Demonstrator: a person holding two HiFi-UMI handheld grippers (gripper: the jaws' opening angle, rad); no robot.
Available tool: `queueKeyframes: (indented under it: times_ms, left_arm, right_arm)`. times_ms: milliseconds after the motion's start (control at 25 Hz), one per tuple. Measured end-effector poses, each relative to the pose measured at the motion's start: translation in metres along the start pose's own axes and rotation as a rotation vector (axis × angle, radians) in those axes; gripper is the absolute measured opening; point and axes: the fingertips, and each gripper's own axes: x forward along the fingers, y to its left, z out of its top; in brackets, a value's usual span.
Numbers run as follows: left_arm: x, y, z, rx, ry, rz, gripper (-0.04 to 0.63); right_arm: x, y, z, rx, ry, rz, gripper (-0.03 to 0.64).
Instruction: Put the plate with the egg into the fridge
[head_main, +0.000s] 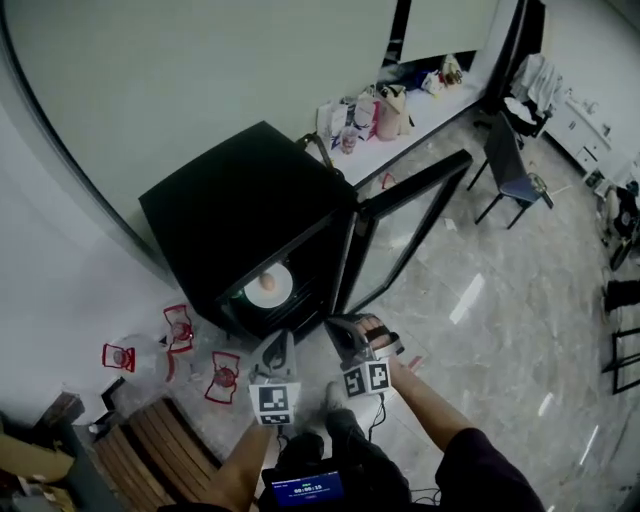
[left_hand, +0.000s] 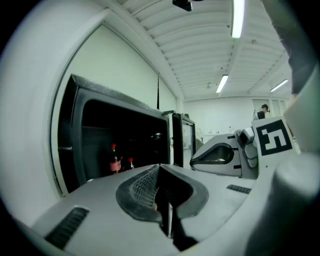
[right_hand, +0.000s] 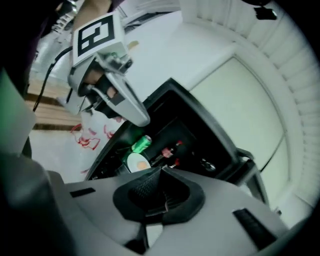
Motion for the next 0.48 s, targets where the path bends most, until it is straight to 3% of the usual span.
queueKeyframes:
  times_ms: [240, 480]
  left_arm:
    - [0.006, -0.075, 0.062, 0.078, -0.12, -0.204, 0.009]
    - [0.027, -0.154, 0.114, 0.102, -0.206, -0.342, 0.009]
  right_arm:
    - [-0.09, -0.082, -0.023, 0.247, 0.109, -0.273, 0.009]
    - [-0.165, -0.14, -0.062, 0.35, 0.125, -0.428, 0.009]
